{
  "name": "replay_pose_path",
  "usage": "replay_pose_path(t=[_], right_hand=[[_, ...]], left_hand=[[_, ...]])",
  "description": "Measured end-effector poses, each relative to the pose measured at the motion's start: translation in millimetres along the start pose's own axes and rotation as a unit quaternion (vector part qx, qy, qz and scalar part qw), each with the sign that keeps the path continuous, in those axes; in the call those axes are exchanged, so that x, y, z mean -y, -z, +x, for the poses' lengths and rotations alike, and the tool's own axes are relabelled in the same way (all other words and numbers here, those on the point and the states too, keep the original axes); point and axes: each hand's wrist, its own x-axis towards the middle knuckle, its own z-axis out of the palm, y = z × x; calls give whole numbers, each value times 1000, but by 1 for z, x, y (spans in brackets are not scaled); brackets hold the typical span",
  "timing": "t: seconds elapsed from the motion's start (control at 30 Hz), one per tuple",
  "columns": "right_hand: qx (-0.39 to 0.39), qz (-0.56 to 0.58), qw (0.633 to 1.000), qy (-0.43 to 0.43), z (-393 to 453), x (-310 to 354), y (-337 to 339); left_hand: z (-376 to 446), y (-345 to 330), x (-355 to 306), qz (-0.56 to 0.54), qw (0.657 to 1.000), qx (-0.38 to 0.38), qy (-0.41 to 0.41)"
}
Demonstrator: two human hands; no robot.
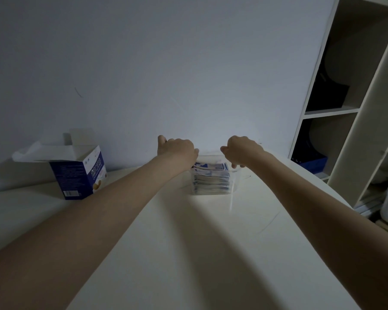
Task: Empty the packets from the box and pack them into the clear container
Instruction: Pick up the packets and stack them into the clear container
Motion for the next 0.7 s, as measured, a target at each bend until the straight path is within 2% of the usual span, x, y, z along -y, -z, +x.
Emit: replay_pose_path(t=[0.23, 0.5, 0.7], right_hand=[[64, 1, 998, -26, 7, 16, -8], [111, 1, 993, -41, 1, 14, 6], [116, -11, 992, -39, -3, 17, 11]], left_hand=[[4, -3, -15, 10, 999, 49, -11], [8, -6, -11, -12, 999, 29, -13], [6, -7, -16, 2, 1000, 12, -19]])
